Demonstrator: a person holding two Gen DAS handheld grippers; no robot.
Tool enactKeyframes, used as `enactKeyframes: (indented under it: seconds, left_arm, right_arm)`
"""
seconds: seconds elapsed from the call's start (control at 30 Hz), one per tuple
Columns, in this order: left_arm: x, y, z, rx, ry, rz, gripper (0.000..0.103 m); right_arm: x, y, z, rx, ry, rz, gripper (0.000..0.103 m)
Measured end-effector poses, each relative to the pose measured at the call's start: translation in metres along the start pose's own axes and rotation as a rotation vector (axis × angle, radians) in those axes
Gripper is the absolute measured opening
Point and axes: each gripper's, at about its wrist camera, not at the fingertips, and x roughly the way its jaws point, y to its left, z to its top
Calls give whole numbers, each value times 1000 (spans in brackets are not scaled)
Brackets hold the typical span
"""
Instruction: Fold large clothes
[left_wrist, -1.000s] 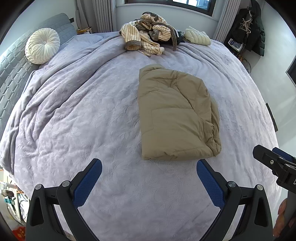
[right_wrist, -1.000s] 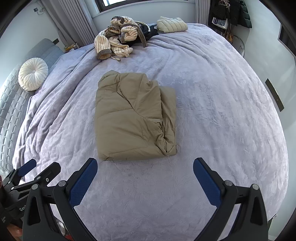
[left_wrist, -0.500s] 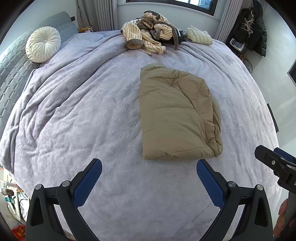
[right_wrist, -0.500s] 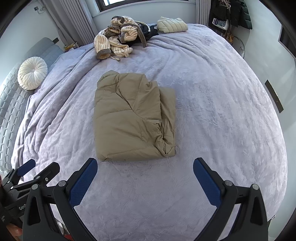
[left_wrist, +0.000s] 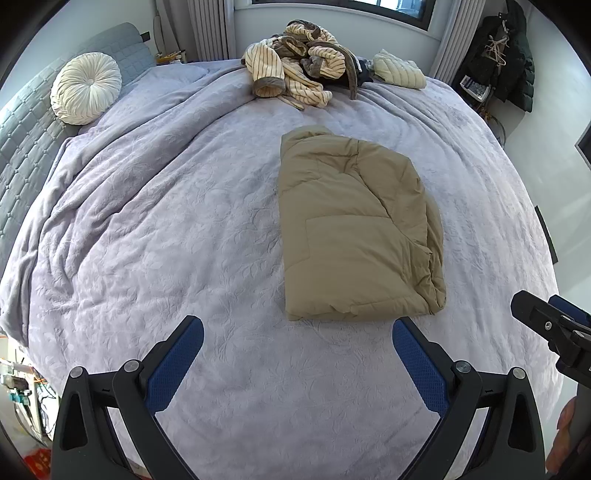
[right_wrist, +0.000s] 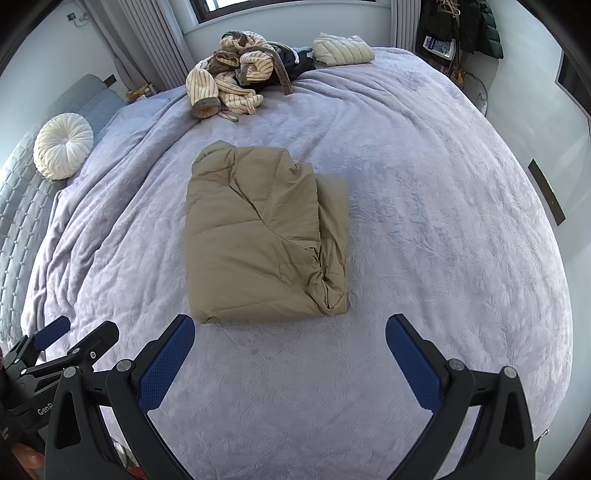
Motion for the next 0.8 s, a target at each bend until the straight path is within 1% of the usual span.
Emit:
enactKeyframes:
  seconds: [0.8]
  left_arm:
    - [7,2,2,7,7,0,102]
  right_arm:
    - [-1,2,-3,1,0,2,103]
